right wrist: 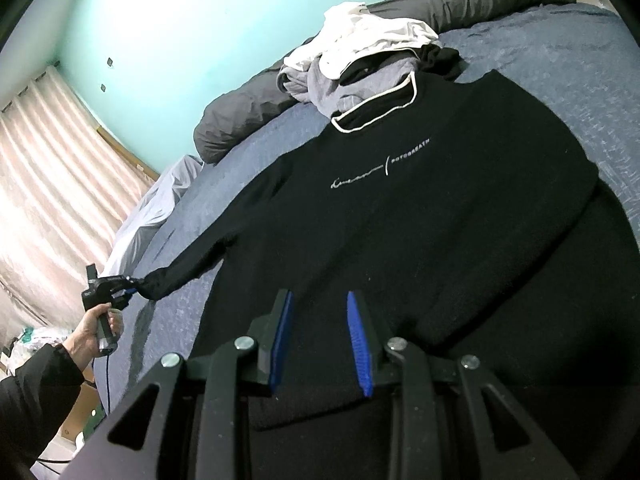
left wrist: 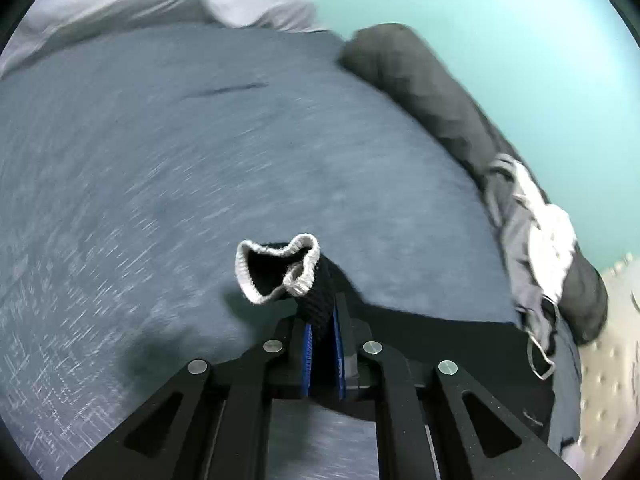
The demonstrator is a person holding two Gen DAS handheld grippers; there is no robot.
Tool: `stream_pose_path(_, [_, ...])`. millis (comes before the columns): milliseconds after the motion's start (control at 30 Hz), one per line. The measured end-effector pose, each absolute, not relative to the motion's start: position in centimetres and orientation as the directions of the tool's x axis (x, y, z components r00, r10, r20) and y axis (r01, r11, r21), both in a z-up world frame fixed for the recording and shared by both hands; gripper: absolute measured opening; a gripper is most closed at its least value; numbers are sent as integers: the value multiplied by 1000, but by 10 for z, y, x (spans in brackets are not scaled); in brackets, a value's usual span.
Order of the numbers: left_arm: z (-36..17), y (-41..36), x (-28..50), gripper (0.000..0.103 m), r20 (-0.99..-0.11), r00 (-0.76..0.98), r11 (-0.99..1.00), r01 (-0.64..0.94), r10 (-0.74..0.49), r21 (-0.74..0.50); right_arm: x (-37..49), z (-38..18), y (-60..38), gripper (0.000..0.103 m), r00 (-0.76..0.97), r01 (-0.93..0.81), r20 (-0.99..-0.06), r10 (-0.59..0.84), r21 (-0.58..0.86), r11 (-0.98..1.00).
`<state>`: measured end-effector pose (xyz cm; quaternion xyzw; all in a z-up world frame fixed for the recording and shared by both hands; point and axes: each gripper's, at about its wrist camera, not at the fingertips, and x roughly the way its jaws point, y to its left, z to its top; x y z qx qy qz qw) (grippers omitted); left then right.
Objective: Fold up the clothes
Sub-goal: 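Grasp the sleeve cuff with the left tool and lift it toward the collar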
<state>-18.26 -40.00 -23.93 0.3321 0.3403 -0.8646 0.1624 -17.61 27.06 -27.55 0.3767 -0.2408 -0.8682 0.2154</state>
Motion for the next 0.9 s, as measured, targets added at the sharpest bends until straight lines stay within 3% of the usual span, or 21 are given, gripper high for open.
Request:
stream_pose_path(267, [-164, -299, -230, 9, -610, -785, -832, 263, 110, -488, -170, -265, 293, 28, -658, 159, -544, -521, 576, -802])
stream_pose_path(567, [-103, -119, -249, 9, -565, -752, -886, -56, 341, -461, -157, -261, 339, 28, -687, 80, -553, -472, 587, -806])
stream_pose_path(767, [-95, 4, -244, 9, -583, -656, -865, -241, 479, -439, -141, -259, 377, 28, -709, 28, -548, -445, 608, -793])
stream_pose_path(900, [-117, 73, -231, 9, -625, -571, -846, -329, 532, -420, -133, -259, 398, 28, -725, -12, -541, -426, 629, -777])
